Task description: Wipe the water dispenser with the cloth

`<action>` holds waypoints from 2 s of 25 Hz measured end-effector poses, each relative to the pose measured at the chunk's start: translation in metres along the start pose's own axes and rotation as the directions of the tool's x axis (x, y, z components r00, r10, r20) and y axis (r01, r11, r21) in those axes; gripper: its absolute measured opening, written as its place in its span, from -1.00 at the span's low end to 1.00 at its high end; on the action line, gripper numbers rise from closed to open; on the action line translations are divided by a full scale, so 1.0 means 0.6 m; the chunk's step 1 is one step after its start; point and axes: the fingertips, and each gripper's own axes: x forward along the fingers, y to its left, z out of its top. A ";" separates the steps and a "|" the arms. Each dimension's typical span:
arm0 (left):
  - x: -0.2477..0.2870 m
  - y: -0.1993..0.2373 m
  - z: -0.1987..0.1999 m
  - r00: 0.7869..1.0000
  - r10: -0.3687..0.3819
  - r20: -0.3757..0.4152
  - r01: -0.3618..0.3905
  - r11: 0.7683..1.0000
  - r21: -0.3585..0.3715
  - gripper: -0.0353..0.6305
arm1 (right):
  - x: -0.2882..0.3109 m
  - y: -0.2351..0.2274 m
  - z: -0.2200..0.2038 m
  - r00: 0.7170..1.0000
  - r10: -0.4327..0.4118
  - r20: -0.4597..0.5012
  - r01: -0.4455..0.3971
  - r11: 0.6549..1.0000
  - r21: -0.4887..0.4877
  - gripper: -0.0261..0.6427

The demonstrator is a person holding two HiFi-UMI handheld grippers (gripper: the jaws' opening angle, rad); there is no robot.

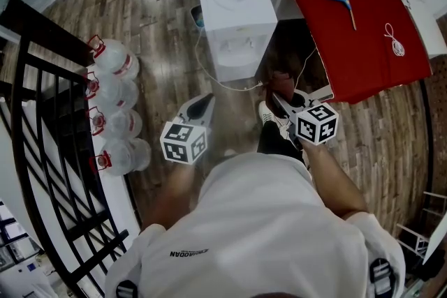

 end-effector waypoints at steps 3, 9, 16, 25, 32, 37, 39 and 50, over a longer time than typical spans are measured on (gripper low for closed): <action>0.026 0.006 0.010 1.000 0.010 -0.012 -0.010 1.000 0.006 -0.93 | 0.016 -0.033 0.014 1.000 0.001 0.000 -0.001 1.000 0.010 -0.76; 0.112 0.005 0.053 0.999 0.010 -0.048 -0.008 0.999 0.043 -0.93 | 0.063 -0.130 0.056 0.999 0.033 0.005 -0.034 0.997 0.069 -0.76; 0.247 0.000 0.110 0.991 0.026 -0.128 -0.015 0.996 0.084 -0.93 | 0.115 -0.281 0.133 0.997 0.076 0.031 -0.080 0.984 0.158 -0.76; 0.394 0.011 0.174 0.969 0.140 -0.201 -0.115 0.984 0.135 -0.93 | 0.203 -0.460 0.144 0.975 0.213 -0.064 -0.174 0.910 0.377 -0.76; 0.475 0.026 0.203 0.949 0.190 -0.251 -0.154 0.976 0.154 -0.93 | 0.287 -0.521 0.160 0.947 0.314 -0.063 -0.250 0.848 0.467 -0.76; 0.514 0.027 0.203 0.939 0.184 -0.291 -0.139 0.976 0.169 -0.93 | 0.328 -0.528 0.173 0.927 0.373 -0.024 -0.314 0.811 0.493 -0.76; 0.527 0.026 0.203 0.936 0.183 -0.299 -0.136 0.976 0.171 -0.93 | 0.343 -0.531 0.166 0.918 0.394 -0.037 -0.325 0.804 0.498 -0.76; 0.567 0.046 0.197 0.930 0.169 -0.326 -0.146 0.985 0.094 -0.93 | 0.438 -0.584 0.046 0.909 0.372 -0.187 -0.225 0.817 0.530 -0.76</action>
